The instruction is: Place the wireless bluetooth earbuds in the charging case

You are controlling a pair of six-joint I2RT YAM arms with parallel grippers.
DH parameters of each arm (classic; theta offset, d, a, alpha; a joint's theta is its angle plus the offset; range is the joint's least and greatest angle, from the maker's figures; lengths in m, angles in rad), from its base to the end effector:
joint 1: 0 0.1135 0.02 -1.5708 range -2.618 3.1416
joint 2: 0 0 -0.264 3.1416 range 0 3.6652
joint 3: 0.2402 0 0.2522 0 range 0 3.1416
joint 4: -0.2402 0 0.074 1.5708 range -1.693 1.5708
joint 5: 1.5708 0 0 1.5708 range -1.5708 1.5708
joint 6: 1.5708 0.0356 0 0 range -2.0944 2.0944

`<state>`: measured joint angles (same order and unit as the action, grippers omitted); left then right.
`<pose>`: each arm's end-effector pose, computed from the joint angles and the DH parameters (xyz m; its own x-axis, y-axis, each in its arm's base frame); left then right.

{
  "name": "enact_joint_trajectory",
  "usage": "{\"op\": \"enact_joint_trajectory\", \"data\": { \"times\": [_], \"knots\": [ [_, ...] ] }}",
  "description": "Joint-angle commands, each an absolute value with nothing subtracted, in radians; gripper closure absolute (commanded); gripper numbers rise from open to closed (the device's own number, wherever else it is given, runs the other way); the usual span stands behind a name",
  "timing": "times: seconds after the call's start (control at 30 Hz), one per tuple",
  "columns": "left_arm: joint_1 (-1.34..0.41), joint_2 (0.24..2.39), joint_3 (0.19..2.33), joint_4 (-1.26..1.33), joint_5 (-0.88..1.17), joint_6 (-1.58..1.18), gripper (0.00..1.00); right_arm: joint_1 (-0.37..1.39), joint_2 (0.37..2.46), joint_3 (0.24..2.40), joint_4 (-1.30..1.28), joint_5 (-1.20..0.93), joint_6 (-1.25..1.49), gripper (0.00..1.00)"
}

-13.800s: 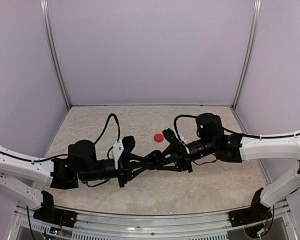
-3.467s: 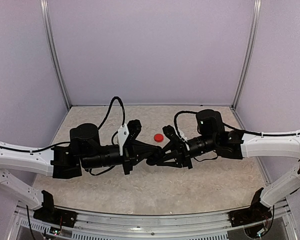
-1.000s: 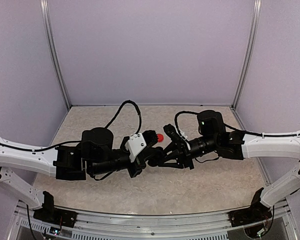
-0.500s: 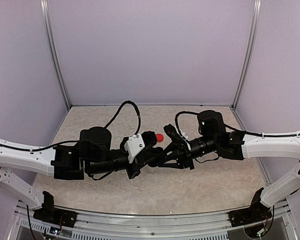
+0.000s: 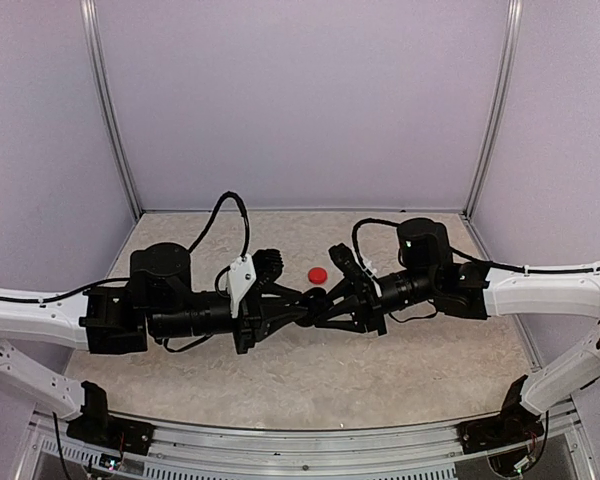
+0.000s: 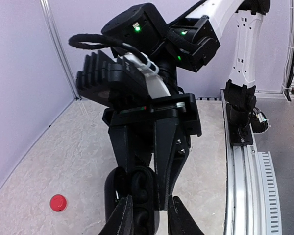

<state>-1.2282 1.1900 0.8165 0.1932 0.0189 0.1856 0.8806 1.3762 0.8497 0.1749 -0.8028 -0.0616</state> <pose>0.0933 -0.2636 0.3054 0.1157 0.2247 -0.9675 0.9428 0.2817 0.1782 0.1735 0.2504 0.2673 -0.1594 -0.2602 -0.9523 -0.9773 -0.0946 0.1895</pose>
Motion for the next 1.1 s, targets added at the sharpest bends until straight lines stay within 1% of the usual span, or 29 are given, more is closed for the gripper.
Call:
{"op": "enact_joint_trajectory", "data": {
  "times": [0.0,0.3,0.47,0.63,0.83,1.07],
  "knots": [
    [-1.184,1.144,0.799,0.221,0.103,0.131,0.74,0.876,1.354,0.839,0.206,-0.796,-0.075,1.0],
    [-1.181,1.174,0.824,0.19,0.125,0.165,0.75,0.88,1.363,0.843,0.199,-0.798,-0.08,1.0],
    [-1.183,1.209,0.847,0.172,0.115,0.171,0.78,0.887,1.37,0.852,0.187,-0.791,-0.086,1.0],
    [-1.183,1.24,0.866,0.169,0.095,0.166,0.79,0.904,1.382,0.866,0.162,-0.778,-0.102,1.0],
    [-1.181,1.256,0.872,0.166,0.083,0.163,0.84,0.913,1.379,0.872,0.151,-0.769,-0.109,1.0],
    [-1.18,1.273,0.888,0.143,0.07,0.163,0.88,0.92,1.384,0.882,0.137,-0.767,-0.119,1.0]
  ]
}}
